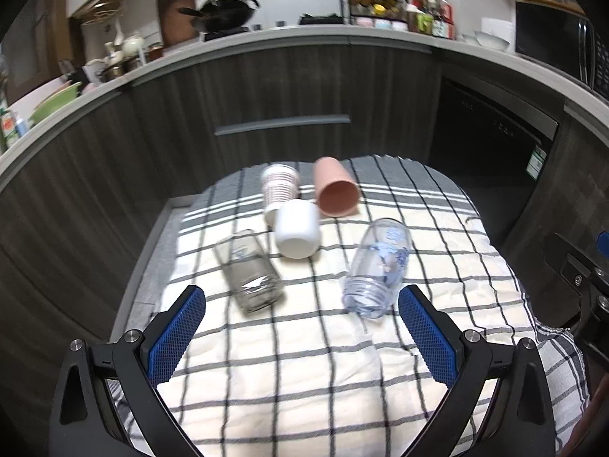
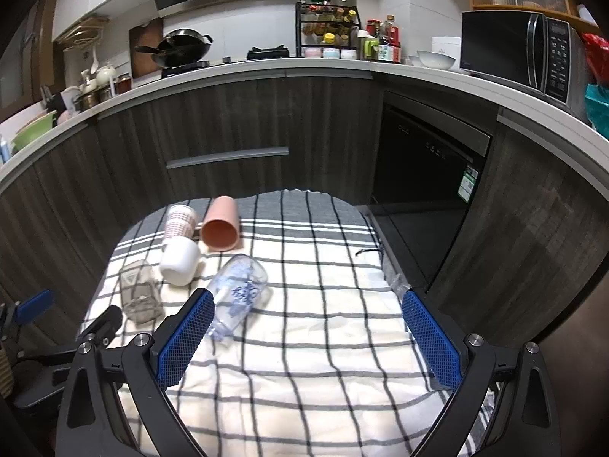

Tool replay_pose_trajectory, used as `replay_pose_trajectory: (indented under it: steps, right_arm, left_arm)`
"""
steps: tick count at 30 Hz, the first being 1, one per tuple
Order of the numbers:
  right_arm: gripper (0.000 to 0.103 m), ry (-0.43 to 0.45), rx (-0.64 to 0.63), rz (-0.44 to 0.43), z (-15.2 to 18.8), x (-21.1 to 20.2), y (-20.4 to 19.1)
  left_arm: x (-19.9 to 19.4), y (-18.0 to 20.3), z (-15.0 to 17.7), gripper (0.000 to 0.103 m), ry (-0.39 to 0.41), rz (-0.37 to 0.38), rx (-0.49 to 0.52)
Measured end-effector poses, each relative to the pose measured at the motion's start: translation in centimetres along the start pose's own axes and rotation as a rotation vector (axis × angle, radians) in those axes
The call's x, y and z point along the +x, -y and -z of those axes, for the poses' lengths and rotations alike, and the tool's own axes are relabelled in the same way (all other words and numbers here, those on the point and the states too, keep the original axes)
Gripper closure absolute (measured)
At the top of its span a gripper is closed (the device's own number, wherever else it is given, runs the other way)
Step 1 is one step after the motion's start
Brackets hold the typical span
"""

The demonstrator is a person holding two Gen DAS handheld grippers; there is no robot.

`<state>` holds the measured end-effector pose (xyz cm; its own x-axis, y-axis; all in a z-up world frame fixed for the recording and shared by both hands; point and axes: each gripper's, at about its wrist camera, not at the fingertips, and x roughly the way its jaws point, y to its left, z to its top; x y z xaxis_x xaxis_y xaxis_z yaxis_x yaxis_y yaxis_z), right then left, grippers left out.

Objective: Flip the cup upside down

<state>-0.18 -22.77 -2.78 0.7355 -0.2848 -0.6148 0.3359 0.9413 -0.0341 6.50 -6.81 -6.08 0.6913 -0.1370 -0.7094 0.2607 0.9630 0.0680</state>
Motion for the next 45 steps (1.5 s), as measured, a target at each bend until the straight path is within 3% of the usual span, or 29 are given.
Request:
replay_pose_trajectory:
  steps: [20,34,37,39,45]
  right_arm:
    - [0.003,-0.058,0.121,0.102,-0.3,7.2,4.5]
    - [0.003,-0.13,0.166,0.104,0.5,10.7,5.0]
    - [0.003,-0.142,0.175,0.103,0.8,11.1,5.1]
    - [0.003,-0.149,0.18,0.103,1.0,11.3,5.2]
    - [0.003,-0.167,0.188,0.111,1.3,11.6,5.5]
  left_arm:
    - [12.8,6.4,-2.9,0.0,-0.172,0.15,0.146]
    - [18.9,8.5,-2.4,0.003,-0.315,0.124,0.23]
    - [19.7,8.5,-2.3,0.012,-0.344,0.123,0.214]
    - [20.0,8.8,-2.1,0.026,-0.359,0.136,0.212]
    - [19.7,9.1,-2.0,0.028,-0.364,0.132,0.218]
